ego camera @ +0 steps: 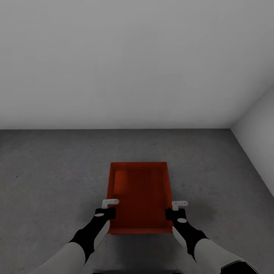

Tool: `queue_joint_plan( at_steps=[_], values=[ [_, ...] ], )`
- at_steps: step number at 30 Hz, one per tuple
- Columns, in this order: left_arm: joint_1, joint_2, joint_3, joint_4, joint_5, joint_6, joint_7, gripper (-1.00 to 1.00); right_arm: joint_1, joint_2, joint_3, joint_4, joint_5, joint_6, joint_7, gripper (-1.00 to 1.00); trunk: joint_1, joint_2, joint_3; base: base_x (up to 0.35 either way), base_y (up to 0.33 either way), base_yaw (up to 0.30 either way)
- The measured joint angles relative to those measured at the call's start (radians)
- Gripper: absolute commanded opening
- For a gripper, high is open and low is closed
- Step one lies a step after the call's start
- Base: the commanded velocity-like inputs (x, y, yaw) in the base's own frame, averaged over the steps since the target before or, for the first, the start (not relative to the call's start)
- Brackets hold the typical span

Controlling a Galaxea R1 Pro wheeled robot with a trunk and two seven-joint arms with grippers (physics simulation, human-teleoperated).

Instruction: Move the two storage containers from the living room to the garage. In the garage, place one container on the floor and stack the other container on top of it (either order is fine).

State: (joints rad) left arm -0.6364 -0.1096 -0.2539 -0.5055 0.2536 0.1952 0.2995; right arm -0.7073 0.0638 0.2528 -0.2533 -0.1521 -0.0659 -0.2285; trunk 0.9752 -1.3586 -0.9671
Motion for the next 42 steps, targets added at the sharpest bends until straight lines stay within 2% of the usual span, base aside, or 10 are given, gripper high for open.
queue_joint_plan(
  at_steps=[22,25,26,29,42],
  values=[
    [0.0,0.0,0.0,0.0,0.0,0.0,0.0,-1.0,0.0,0.0,0.0,0.0,0.0,0.0,0.0,-1.0,0.084,-0.154,-0.069,0.0,0.0,0.0],
    [0.001,-0.001,0.0,-0.025,-0.009,0.031,0.011,-1.0,-0.001,-0.001,-0.01,0.001,-0.005,-0.001,0.009,-1.0,0.096,-0.175,-0.078,0.0,0.0,0.0],
    [0.0,-0.001,0.003,-0.034,-0.011,0.046,0.011,-1.0,-0.002,-0.002,0.002,-0.004,-0.023,0.006,0.006,-1.0,0.099,-0.182,-0.081,0.0,0.0,0.0],
    [0.0,-0.001,0.003,-0.035,-0.01,0.049,0.011,-1.0,-0.001,-0.002,0.002,-0.006,-0.025,0.009,0.006,-1.0,0.101,-0.203,-0.091,0.0,0.0,0.0],
    [0.0,-0.001,0.003,-0.037,-0.011,0.052,0.011,-1.0,-0.001,-0.003,0.003,-0.009,-0.024,0.013,0.005,-1.0,0.102,-0.203,-0.091,0.0,0.0,0.0]
  ],
)
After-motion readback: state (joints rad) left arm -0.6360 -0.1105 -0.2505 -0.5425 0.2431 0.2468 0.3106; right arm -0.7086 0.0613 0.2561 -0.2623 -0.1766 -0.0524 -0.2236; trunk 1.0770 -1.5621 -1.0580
